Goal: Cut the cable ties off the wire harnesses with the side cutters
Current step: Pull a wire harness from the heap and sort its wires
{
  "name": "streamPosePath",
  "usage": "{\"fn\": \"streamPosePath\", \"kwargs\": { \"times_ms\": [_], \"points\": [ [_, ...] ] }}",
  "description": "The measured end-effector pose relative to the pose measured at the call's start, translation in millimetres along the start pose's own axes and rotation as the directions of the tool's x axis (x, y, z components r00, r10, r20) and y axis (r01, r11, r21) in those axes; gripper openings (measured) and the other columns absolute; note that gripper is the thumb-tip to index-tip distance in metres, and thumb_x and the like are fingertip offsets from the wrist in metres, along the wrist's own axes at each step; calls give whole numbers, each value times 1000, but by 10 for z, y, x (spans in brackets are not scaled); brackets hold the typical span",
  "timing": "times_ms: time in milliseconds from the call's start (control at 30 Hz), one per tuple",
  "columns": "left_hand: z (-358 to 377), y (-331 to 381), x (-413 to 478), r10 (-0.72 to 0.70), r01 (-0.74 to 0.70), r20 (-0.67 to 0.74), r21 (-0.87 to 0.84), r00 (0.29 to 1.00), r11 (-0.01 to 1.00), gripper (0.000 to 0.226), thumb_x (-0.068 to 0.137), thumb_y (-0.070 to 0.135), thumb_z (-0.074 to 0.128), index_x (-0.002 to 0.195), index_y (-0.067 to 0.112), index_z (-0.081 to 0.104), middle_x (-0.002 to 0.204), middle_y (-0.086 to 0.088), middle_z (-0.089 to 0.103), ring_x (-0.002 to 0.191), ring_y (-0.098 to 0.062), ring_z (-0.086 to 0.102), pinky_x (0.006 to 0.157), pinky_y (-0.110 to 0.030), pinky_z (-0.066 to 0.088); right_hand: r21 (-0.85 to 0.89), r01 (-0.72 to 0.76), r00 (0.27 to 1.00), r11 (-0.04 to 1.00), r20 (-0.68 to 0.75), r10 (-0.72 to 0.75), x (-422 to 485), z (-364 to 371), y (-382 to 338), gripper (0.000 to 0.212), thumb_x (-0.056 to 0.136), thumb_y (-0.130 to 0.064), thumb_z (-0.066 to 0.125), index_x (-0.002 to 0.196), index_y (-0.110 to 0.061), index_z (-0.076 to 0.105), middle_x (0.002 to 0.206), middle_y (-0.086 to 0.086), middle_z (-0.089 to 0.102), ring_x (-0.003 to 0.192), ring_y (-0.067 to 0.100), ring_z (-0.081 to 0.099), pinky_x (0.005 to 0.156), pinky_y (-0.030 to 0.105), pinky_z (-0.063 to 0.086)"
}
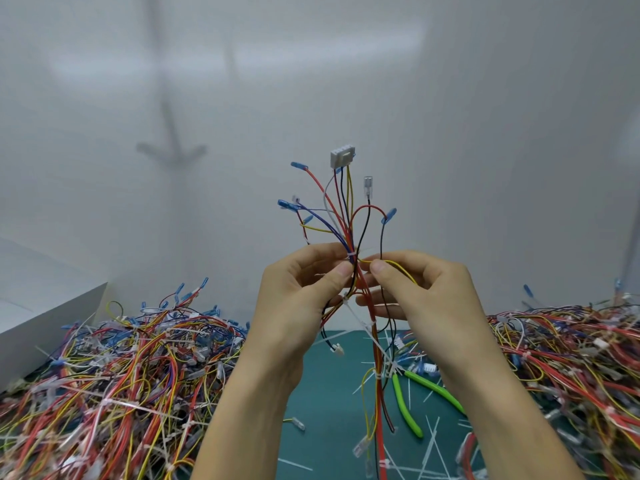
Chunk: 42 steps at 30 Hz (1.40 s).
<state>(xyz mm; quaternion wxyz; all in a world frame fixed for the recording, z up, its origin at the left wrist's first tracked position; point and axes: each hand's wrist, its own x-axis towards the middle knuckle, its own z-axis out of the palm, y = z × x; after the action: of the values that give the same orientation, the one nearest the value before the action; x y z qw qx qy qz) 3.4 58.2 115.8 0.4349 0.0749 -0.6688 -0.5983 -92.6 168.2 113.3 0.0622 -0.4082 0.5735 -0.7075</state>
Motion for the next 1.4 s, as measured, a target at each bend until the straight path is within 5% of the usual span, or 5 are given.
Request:
{"fn": "streamPosePath", "kwargs": {
  "times_ms": [500,667,967,1200,1400],
  "points": [
    [-30,28,-6,-19,18,-34,-31,999,999,15,84,7,71,95,17,76,87,-2,77,85,-16,73,75,-26,59,-145,32,992,989,122,-14,-20,-50,-26,14,87,-16,72,94,-27,78,85,-6,78,77,12,74,78,38,62],
    [-60,82,-21,-1,2,-40,31,999,1000,14,81,9,75,94,16,75,83,-3,77,77,-12,72,70,-23,59,-109,35,999,993,-28,-38,-3,-48,0,21,87,-8,71,79,-27,77,77,-4,76,69,15,74,72,41,63],
    [-216,147,-10,-53,64,-83,133,995,989,32,84,19,74,111,18,58,89,4,77,85,-14,74,76,-30,61,18,48,983,999,-180,-44,34,-81,23,23,90,-5,67,82,-26,76,77,-4,77,66,15,74,55,21,57],
    [-197,129,-42,-193,133,153,334,969,933,49,68,49,71,108,22,64,91,5,77,84,-10,74,87,-33,55,37,41,981,998,-191,-33,31,-66,30,17,90,-8,68,87,-23,76,79,-4,77,66,13,73,53,16,53],
    [-250,150,-33,-137,98,130,272,982,957,12,86,21,71,96,15,72,82,-6,76,74,-17,73,81,-34,59,60,8,985,998,-175,3,29,-54,12,15,91,-7,67,87,-20,75,79,0,77,68,17,74,57,26,60]
  ]
}}
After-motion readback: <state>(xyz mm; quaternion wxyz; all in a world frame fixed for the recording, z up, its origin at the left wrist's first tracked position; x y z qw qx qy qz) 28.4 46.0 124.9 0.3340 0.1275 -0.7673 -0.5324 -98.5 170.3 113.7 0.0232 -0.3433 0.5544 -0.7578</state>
